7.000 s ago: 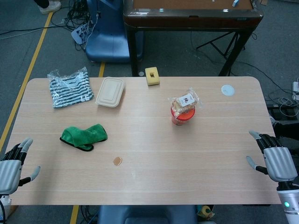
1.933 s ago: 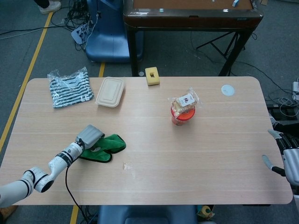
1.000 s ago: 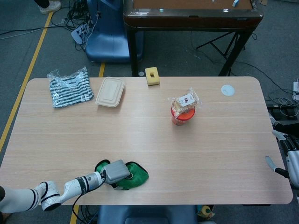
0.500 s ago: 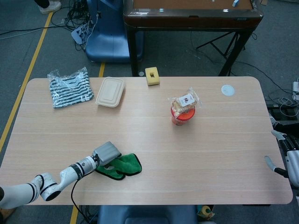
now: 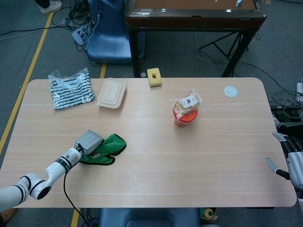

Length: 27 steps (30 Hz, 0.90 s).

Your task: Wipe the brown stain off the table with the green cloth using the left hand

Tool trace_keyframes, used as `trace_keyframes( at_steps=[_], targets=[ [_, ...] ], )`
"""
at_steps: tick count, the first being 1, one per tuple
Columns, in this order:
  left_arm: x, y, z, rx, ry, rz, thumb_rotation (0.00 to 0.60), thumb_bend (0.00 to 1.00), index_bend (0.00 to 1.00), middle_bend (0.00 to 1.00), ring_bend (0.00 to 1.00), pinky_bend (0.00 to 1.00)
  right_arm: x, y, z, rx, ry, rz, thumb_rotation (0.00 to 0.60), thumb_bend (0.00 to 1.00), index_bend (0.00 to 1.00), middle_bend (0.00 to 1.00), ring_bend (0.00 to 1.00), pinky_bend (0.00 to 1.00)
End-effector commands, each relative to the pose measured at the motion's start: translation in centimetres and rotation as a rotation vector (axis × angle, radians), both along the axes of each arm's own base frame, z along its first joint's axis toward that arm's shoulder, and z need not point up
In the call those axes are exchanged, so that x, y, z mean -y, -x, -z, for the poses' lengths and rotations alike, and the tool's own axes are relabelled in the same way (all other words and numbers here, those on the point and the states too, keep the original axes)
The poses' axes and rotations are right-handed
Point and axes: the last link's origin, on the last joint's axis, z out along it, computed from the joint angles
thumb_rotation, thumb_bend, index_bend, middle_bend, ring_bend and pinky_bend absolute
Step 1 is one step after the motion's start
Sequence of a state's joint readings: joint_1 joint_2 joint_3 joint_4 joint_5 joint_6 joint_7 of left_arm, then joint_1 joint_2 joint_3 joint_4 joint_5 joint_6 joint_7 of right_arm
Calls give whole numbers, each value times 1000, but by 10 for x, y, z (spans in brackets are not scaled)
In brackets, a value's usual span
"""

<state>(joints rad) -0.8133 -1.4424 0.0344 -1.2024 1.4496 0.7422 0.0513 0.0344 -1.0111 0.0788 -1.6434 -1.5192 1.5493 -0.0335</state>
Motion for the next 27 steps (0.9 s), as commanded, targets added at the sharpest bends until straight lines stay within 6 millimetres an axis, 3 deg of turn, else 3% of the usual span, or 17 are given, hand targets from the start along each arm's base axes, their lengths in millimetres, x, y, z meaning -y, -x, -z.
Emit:
trace_keyframes(
  at_steps=[1,14,22,27],
  targets=[
    [14,-3,9,16,55,19,600,250,566,592,594,877,0,0,0,-1,-1,1,600,350,179,247,207,238],
    [71,-37,48,66,303,129,600,250,566,592,594,877,-4,2,-2,1,8,10,600,350,179,247,206,238],
    [103,-50,49,95,423,148,600,250,565,592,594,877,-8,6,-4,8,19,16,600,350,179,247,206,238],
    [104,-62,32,131,431,126,600,250,565,592,594,877,-7,6,-4,10,23,11,600,350,179,247,207,238]
  ],
)
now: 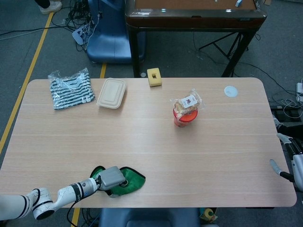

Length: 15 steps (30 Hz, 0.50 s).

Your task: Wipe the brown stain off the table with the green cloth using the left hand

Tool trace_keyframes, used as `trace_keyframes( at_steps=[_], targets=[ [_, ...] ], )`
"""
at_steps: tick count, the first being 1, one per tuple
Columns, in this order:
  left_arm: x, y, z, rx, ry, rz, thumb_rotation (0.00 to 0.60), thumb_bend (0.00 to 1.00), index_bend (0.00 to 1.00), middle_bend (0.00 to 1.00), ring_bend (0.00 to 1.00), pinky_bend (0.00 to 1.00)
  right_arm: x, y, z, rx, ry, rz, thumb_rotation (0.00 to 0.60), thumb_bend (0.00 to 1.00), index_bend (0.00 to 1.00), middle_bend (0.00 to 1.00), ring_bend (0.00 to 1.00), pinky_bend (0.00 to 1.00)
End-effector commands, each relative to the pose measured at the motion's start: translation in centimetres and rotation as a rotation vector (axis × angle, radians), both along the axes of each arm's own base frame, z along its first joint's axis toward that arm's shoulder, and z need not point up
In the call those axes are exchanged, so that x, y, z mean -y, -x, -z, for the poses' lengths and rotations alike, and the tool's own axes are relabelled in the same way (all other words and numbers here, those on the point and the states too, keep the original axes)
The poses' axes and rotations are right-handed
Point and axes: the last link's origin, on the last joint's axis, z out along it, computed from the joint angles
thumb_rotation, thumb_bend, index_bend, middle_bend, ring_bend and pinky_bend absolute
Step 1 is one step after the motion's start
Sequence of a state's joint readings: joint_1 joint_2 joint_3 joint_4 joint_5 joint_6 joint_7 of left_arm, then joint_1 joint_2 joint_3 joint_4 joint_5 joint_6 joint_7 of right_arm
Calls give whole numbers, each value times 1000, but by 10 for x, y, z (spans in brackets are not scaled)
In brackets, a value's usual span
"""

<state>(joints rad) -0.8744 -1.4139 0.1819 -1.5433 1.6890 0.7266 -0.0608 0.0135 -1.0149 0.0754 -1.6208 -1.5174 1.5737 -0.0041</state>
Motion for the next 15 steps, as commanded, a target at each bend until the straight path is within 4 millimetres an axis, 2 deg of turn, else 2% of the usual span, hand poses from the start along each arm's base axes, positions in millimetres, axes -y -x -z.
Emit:
trace_keyframes(
  at_steps=[1,6,11,15],
  targets=[
    [-6,-7,-16,23,-19,-20,600,250,565,592,594,877,0,0,0,1,5,-3,600,350,179,247,207,238],
    [-33,-11,-45,98,-149,-93,600,250,567,592,594,878,0,0,1,5,6,-12,600,350,179,247,207,238],
    [-60,-6,-75,153,-289,-146,600,250,568,592,593,877,1,-1,1,7,1,-20,600,350,179,247,206,238],
    [-80,-1,-91,190,-390,-188,600,250,568,592,592,877,2,-2,2,7,-4,-27,600,350,179,247,206,238]
  ],
)
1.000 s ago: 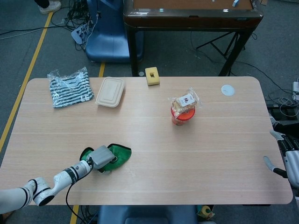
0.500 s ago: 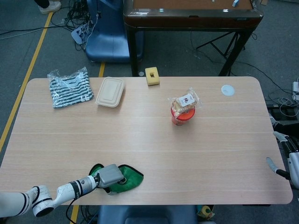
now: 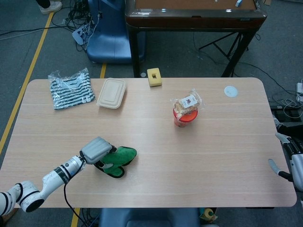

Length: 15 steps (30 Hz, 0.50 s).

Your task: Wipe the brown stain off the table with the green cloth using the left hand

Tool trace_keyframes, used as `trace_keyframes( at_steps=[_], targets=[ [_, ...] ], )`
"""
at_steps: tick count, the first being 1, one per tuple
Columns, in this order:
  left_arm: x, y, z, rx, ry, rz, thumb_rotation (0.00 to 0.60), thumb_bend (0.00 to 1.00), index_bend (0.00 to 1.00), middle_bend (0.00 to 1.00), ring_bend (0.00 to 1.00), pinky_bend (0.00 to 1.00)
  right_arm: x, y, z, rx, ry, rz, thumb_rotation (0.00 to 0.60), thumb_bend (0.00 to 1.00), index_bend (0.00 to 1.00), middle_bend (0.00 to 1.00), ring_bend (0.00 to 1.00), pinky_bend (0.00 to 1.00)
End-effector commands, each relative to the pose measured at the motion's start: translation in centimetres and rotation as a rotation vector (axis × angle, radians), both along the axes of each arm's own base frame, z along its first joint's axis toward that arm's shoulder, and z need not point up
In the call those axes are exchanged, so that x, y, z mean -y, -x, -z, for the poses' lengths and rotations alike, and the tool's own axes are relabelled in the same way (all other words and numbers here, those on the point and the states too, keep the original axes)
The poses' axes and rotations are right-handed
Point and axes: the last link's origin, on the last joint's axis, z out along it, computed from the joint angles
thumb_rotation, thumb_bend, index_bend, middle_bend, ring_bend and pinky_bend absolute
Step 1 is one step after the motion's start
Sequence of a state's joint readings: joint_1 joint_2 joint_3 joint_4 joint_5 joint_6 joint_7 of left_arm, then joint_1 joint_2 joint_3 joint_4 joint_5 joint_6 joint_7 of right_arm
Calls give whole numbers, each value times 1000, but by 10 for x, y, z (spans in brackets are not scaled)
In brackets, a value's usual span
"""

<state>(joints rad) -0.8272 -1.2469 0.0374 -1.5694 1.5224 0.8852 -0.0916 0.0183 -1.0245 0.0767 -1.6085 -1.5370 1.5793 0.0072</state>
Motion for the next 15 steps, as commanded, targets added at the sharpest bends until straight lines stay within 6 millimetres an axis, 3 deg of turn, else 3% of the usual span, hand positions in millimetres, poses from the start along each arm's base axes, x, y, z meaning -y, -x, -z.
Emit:
trace_keyframes(
  at_steps=[1,7,10,11,13,15],
  targets=[
    [-18,6,-14,28,-91,-41,600,250,568,592,591,877,0,-1,0,0,-1,-4,600,350,179,247,206,238],
    [-47,18,-24,71,-242,-121,600,250,564,589,579,877,1,-3,0,-3,-5,-11,600,350,179,247,206,238],
    [-52,23,-24,77,-284,-138,600,250,458,488,481,813,1,-3,0,-4,-5,-11,600,350,179,247,207,238],
    [-56,30,-24,55,-301,-164,600,250,373,396,400,749,1,-4,0,-5,-5,-11,600,351,179,247,207,238],
    [-58,36,-23,21,-292,-207,600,250,154,156,188,520,1,-4,0,-7,-6,-11,600,350,179,247,206,238],
    [-60,38,-25,16,-292,-240,600,237,12,10,28,280,1,-5,-1,-9,-6,-11,600,350,179,247,206,238]
  ],
)
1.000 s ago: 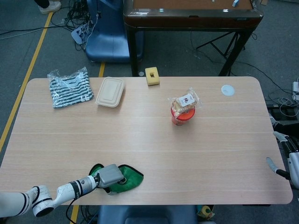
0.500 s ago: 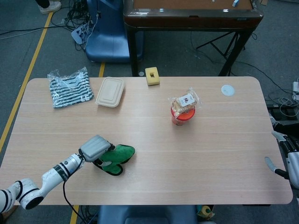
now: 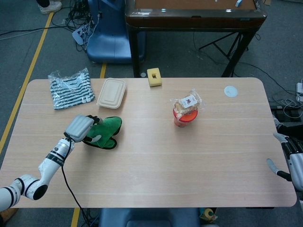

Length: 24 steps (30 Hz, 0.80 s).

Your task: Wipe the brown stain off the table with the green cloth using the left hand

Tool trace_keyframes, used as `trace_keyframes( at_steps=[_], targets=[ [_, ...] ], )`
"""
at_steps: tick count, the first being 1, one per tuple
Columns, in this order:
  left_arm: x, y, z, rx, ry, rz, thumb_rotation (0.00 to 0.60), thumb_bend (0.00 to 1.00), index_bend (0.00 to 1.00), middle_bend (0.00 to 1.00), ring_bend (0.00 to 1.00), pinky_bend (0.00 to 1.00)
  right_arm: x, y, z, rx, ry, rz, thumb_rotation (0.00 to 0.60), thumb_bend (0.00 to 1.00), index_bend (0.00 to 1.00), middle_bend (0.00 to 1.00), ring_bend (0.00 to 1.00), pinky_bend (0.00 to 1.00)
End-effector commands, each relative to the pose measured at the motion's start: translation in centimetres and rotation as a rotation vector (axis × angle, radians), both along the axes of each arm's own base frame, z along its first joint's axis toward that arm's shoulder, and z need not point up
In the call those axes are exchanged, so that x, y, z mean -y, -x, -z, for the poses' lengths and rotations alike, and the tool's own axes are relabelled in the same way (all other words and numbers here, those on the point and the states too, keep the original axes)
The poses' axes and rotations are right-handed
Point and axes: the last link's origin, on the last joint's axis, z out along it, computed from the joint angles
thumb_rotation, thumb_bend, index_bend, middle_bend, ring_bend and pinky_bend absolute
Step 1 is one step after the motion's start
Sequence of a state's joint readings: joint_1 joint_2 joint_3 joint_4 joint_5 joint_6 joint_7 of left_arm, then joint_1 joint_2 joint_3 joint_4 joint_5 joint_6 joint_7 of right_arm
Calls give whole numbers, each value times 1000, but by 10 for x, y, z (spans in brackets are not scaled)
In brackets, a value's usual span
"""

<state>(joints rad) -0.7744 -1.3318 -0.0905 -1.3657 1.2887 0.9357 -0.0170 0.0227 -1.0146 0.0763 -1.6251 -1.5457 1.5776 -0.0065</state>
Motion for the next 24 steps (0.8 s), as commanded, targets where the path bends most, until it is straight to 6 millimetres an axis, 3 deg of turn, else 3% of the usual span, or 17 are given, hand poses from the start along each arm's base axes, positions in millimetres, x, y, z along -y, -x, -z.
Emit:
trace_keyframes(
  at_steps=[1,4,10,19,24],
  targets=[
    [-3,7,-2,-10,-4,-69,600,226,0,0,5,234,0,0,0,-1,0,-1,600,350,179,247,207,238],
    [-2,11,-7,0,-22,-90,600,210,0,0,0,184,1,-1,0,-3,-2,-2,600,350,179,247,207,238],
    [10,20,-22,34,-52,-120,600,210,0,0,0,181,4,-2,1,-12,-12,-1,600,350,179,247,206,238],
    [45,45,-51,72,-199,-143,600,210,0,0,15,191,16,-3,3,-1,-77,3,600,350,179,247,207,238],
    [77,66,-67,64,-289,-180,600,210,11,0,33,194,21,-4,6,24,-126,-12,600,350,179,247,207,238]
  ],
)
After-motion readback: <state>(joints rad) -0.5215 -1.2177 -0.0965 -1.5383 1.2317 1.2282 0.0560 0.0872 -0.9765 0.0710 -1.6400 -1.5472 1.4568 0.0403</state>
